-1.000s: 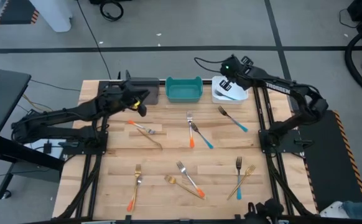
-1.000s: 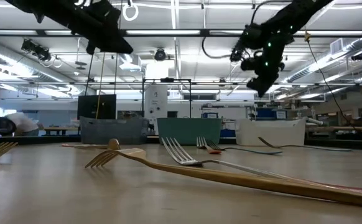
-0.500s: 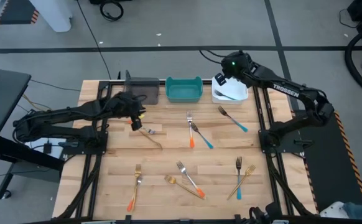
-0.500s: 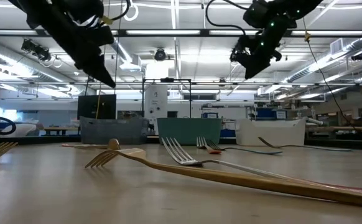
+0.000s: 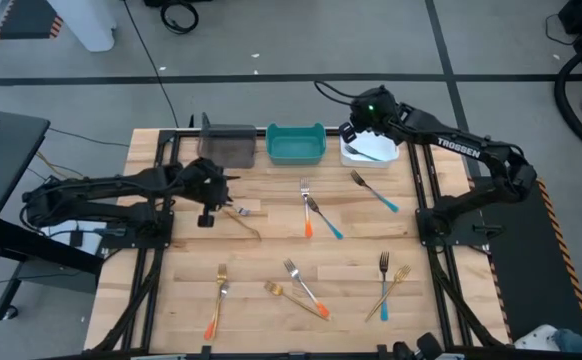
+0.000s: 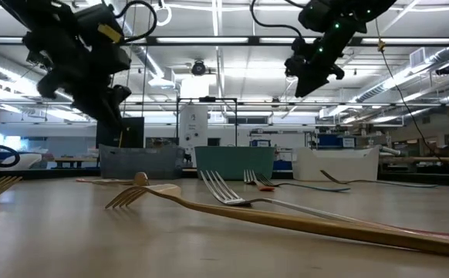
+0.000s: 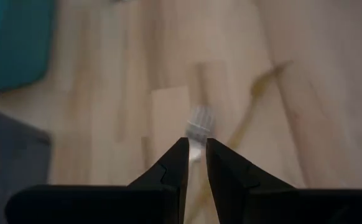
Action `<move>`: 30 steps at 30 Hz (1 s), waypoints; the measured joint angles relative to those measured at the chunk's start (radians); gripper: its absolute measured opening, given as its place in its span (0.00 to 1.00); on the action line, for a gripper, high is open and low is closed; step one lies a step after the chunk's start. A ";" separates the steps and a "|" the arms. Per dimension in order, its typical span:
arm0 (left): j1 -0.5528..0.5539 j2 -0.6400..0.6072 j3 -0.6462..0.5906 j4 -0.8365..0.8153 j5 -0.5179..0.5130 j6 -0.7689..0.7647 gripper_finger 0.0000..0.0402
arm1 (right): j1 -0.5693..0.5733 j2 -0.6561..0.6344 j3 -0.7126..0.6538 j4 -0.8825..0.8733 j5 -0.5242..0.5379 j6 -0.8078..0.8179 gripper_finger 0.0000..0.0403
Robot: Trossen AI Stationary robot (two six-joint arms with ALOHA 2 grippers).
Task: Sort silverware by color (type)
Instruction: Put the gold fork into the black bin
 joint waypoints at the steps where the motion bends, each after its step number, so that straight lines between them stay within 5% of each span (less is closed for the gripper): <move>1: -0.002 0.012 -0.009 0.020 0.011 0.009 0.16 | 0.003 0.000 0.000 -0.001 0.000 0.000 0.23; 12: -0.076 0.227 -0.059 0.140 0.014 0.106 0.16 | 0.010 0.000 0.000 -0.020 0.000 -0.003 0.23; 18: -0.113 0.310 -0.059 0.199 -0.094 0.114 0.16 | 0.010 0.000 0.000 -0.022 0.000 -0.033 0.23; 30: -0.108 0.329 -0.058 0.216 -0.095 0.102 0.16 | 0.008 0.001 0.000 -0.035 0.000 -0.079 0.23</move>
